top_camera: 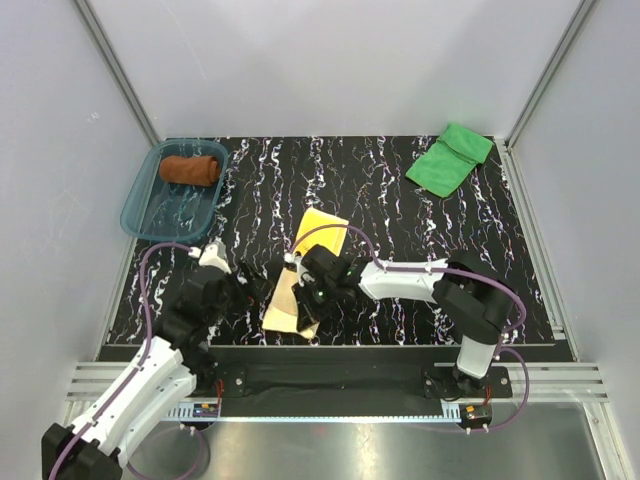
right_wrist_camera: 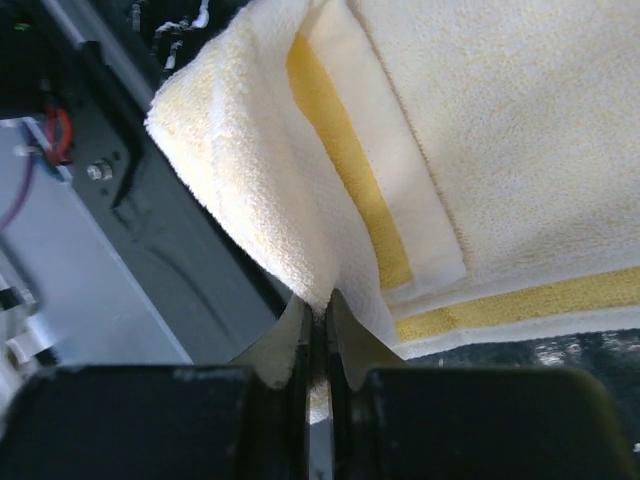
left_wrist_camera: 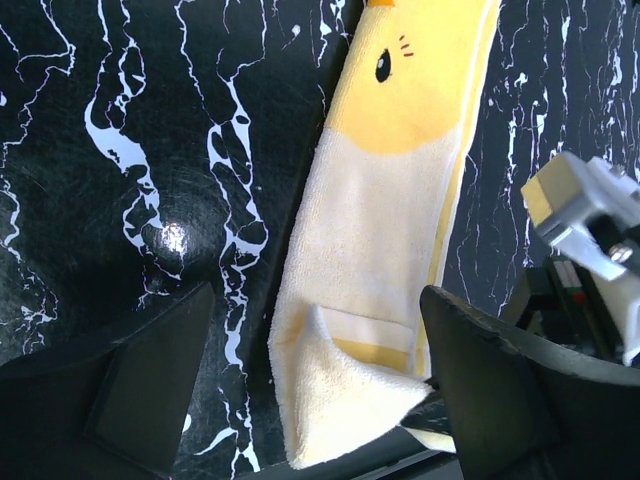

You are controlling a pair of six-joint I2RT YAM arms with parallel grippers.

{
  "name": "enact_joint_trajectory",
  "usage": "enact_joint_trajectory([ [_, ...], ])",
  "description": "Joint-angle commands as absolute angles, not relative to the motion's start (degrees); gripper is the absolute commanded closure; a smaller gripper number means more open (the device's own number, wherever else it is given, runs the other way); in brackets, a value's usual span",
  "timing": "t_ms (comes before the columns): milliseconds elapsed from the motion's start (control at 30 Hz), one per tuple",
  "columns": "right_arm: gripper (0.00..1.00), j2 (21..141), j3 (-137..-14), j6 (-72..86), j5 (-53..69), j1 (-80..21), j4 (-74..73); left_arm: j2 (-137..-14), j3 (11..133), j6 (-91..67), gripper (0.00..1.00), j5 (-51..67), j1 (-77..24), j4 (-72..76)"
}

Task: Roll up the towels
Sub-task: Roll the towel

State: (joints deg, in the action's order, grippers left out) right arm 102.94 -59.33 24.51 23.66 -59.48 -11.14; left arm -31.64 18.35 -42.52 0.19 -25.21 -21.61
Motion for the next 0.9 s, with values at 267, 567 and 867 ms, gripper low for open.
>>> enact_joint_trajectory([
  [267,0.94,106.16,-62.23,34.89,42.88,-48.79,-10.02,-27.78,16.88,-39.99,0.17,11.77,-25.05,-11.00],
  [567,0.94,113.55,-58.89,43.50,55.37,-45.44,3.33,-24.96,12.66,-38.67,0.16,15.46,-25.14,-3.44],
  [867,0.94,114.78,-57.39,48.87,58.62,-41.93,8.61,-21.63,8.96,-39.73,0.24,23.29,-26.45,6.15],
])
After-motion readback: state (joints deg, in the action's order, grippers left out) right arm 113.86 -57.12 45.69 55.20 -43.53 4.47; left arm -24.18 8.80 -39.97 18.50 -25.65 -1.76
